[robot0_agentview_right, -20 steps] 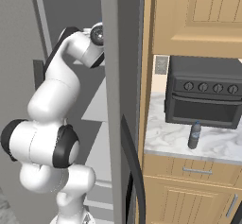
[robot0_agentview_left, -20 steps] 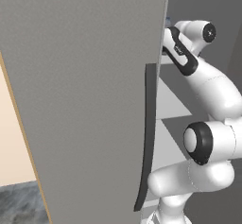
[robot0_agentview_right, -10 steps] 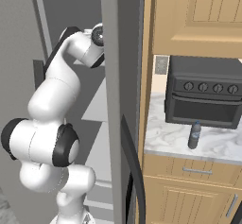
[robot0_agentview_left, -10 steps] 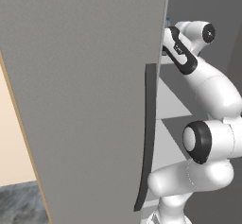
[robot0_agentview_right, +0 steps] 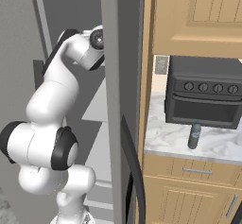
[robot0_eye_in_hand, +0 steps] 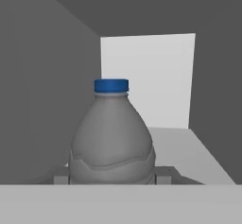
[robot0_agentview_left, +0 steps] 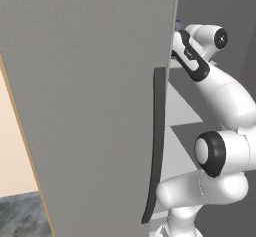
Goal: Take the bottled waters from the counter and place them in the freezer to freeze. Close the freezer door after placing the bottles.
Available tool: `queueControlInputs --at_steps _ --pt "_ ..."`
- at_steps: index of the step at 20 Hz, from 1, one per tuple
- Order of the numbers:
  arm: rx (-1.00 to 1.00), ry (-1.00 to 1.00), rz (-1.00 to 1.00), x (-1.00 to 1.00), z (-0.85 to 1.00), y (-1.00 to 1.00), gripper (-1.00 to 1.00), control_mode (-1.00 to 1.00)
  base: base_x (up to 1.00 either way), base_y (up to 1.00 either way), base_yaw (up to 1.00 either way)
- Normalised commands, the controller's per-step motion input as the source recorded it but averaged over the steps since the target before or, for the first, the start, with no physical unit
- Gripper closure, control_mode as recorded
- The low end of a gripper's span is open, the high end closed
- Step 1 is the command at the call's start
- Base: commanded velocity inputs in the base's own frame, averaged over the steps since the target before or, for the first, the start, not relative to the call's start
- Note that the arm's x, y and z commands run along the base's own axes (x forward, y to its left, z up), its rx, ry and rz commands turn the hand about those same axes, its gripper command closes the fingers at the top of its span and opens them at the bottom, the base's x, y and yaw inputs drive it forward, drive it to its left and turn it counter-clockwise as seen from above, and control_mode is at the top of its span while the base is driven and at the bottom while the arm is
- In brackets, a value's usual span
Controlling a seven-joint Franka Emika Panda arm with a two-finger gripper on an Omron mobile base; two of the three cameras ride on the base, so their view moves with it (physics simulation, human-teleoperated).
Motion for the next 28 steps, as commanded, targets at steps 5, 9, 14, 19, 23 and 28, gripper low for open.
queueControlInputs --at_steps 5,9,14,19,23,28 --pt "0.00 -0.01 0.00 0.00 -0.14 0.00 1.00 -1.00 0.00 0.00 0.00" --pt "0.00 0.00 0.00 0.01 -0.01 0.00 1.00 -1.00 0.00 0.00 0.00" --pt "0.00 0.00 0.00 0.00 -0.02 0.00 -1.00 -1.00 0.00 0.00 0.00" --pt "0.00 0.00 0.00 0.00 0.00 0.00 -1.00 -1.00 0.00 0.00 0.00" --pt "0.00 0.00 0.00 0.00 0.00 0.00 -1.00 -1.00 0.00 0.00 0.00" --pt "0.00 0.00 0.00 0.00 0.00 0.00 -1.00 -1.00 0.00 0.00 0.00"
